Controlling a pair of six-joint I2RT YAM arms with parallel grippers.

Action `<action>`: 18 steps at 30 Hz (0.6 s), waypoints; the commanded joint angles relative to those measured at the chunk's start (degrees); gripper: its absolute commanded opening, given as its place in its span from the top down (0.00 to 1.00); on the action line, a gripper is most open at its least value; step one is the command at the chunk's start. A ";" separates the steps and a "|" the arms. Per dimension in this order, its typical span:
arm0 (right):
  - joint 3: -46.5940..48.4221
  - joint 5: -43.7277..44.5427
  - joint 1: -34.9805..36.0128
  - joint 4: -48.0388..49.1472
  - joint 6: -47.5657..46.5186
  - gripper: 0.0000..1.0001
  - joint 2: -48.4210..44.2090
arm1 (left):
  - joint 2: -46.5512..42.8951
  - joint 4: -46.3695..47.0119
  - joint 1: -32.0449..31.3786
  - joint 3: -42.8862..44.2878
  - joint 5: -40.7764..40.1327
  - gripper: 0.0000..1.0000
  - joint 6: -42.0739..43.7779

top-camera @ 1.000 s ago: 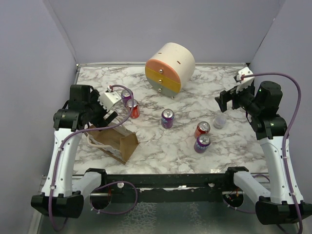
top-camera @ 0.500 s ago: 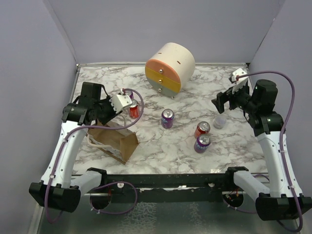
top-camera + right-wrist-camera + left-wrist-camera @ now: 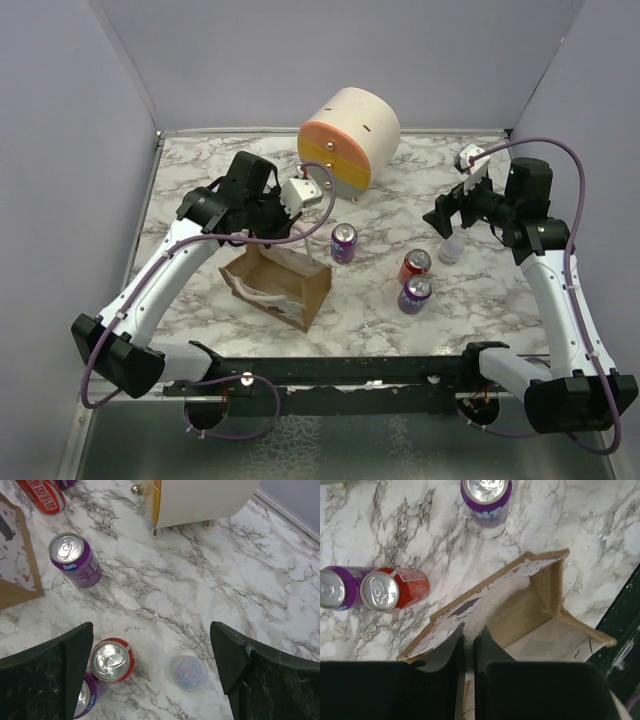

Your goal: Place the beverage into the canvas bag

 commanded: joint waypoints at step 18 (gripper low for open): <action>-8.24 -4.47 3.54 -4.50 -9.78 0.01 2.42 | -1.17 4.87 -2.54 -0.69 5.01 0.61 -10.35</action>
